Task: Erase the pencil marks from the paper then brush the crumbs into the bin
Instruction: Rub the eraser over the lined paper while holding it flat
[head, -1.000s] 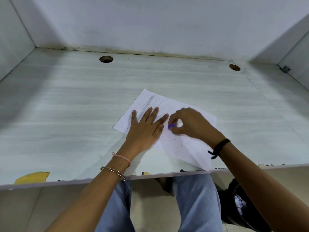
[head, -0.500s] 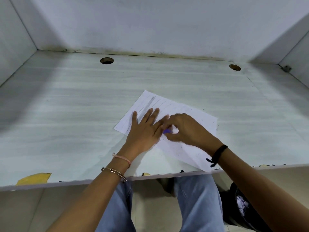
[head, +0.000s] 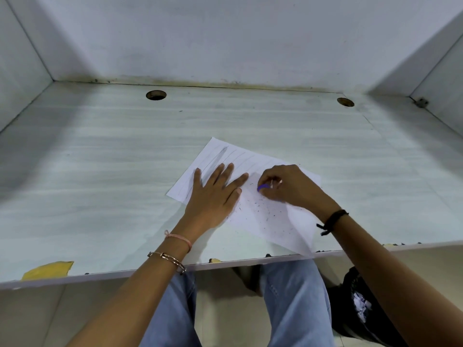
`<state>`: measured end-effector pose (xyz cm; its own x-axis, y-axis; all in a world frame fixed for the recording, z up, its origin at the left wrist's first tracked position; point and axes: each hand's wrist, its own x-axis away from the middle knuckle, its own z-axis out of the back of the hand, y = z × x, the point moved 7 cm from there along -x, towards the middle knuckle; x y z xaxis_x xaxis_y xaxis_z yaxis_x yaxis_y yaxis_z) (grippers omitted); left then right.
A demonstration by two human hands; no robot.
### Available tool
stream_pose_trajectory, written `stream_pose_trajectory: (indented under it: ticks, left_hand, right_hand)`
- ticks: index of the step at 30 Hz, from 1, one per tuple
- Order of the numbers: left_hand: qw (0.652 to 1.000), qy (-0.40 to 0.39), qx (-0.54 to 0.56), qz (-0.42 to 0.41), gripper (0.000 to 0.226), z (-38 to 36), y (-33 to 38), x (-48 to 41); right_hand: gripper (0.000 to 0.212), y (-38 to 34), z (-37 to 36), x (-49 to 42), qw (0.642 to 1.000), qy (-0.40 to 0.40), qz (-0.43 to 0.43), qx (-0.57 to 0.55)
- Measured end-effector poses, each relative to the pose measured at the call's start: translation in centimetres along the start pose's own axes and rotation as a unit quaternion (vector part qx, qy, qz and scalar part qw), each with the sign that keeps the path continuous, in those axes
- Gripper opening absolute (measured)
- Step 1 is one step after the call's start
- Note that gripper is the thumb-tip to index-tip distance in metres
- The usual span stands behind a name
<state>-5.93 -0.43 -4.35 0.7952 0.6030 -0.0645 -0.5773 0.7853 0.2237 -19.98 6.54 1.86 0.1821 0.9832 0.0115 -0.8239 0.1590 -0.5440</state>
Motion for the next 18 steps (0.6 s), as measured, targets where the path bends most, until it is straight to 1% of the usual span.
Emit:
stream_pose_trajectory:
  ticks: [1, 2, 3, 5, 7, 11, 13, 16, 18]
  left_hand:
    - [1.000, -0.002, 0.001, 0.002, 0.064, 0.1, 0.1, 0.0]
    - [1.000, -0.008, 0.006, 0.008, 0.059, 0.1, 0.0, 0.0]
    - [1.000, -0.016, 0.014, 0.014, 0.053, 0.2, 0.0, 0.0]
    - [0.999, -0.021, 0.025, 0.018, 0.050, 0.4, 0.0, 0.1]
    - [1.000, -0.005, 0.017, 0.014, 0.055, 0.6, 0.0, 0.3]
    - [1.000, 0.028, 0.008, -0.001, 0.086, 1.1, 0.2, -0.2]
    - [0.999, 0.030, 0.019, -0.020, 0.095, 0.9, 0.9, -0.6]
    - [0.998, 0.006, 0.046, -0.035, 0.093, 0.2, 1.7, -0.8]
    - [0.999, -0.013, 0.039, -0.034, 0.091, -0.2, 1.7, -0.7]
  right_hand:
    - [0.010, 1.0, 0.3, 0.0, 0.999, 0.034, -0.027, -0.032]
    - [0.012, 1.7, 0.3, 0.1, 0.995, 0.057, -0.049, -0.061]
    - [0.013, 2.1, 0.1, 0.4, 0.992, 0.071, -0.061, -0.081]
    - [0.015, 2.1, -0.5, 1.2, 0.989, 0.085, -0.061, -0.104]
    - [0.015, 1.9, -0.9, 2.0, 0.987, 0.093, -0.050, -0.119]
    - [0.017, 1.6, -1.0, 2.6, 0.989, 0.107, -0.029, -0.102]
    - [0.018, 1.3, -1.0, 2.3, 0.990, 0.099, -0.030, -0.091]
    - [0.015, 1.0, -1.0, 1.5, 0.994, 0.068, -0.035, -0.076]
    - [0.012, 0.9, -0.9, 0.9, 0.995, 0.061, -0.032, -0.070]
